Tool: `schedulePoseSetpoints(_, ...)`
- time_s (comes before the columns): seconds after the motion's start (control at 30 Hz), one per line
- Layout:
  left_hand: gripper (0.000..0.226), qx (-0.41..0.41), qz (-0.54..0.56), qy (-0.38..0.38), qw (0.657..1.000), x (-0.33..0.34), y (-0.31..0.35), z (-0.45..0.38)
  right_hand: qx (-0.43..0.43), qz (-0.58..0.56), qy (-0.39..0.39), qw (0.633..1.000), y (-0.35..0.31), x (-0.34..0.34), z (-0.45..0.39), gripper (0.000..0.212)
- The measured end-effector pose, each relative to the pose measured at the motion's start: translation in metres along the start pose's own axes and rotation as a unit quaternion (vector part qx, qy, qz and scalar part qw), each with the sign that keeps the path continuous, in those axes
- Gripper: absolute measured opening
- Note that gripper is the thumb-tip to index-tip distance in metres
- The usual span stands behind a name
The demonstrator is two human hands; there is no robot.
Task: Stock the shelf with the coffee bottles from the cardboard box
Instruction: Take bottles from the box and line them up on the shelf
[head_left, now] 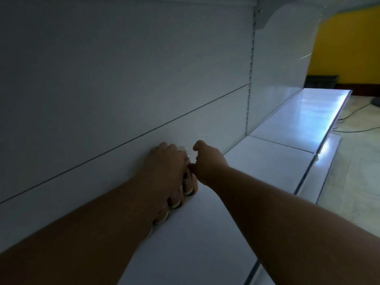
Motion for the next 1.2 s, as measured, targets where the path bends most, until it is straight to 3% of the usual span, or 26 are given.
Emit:
schedulePoseSetpoints(0.17,0.015,0.053,0.085,0.072,0.992,-0.034,0.024,0.036,-0.022,0.089,0.046,0.995,0.008,-0.065,0.067,0.042)
schedulePoseSetpoints(0.3,0.018,0.116,0.156,0.085,0.977,-0.066,0.078,0.067,0.005,0.157,0.09,0.983,0.033,-0.128,0.144,0.039)
schedulePoseSetpoints(0.7,0.019,0.355,0.242,0.045,0.902,-0.136,0.389,0.187,0.172,0.204,0.217,0.939,0.195,-0.271,0.401,0.038)
schedulePoseSetpoints(0.87,0.021,0.421,0.234,-0.016,0.876,-0.085,0.516,0.216,0.263,0.187,0.196,0.926,0.313,-0.251,0.457,0.039)
schedulePoseSetpoints(1.03,0.025,0.428,0.209,-0.131,0.87,0.017,0.601,0.228,0.345,0.125,0.115,0.923,0.435,-0.174,0.478,0.039)
schedulePoseSetpoints(1.2,0.03,0.433,0.17,-0.217,0.858,0.114,0.658,0.211,0.361,0.091,0.01,0.928,0.534,-0.095,0.469,0.039)
Point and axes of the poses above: each hand's wrist, its own z-axis away from the middle knuckle, its own x-axis out of the palm, y = z × x, the point moved 9 cm from there along -z, towards the middle knuckle, and after that the axes turned 5 degrees about -y, right-handed, at the moved point
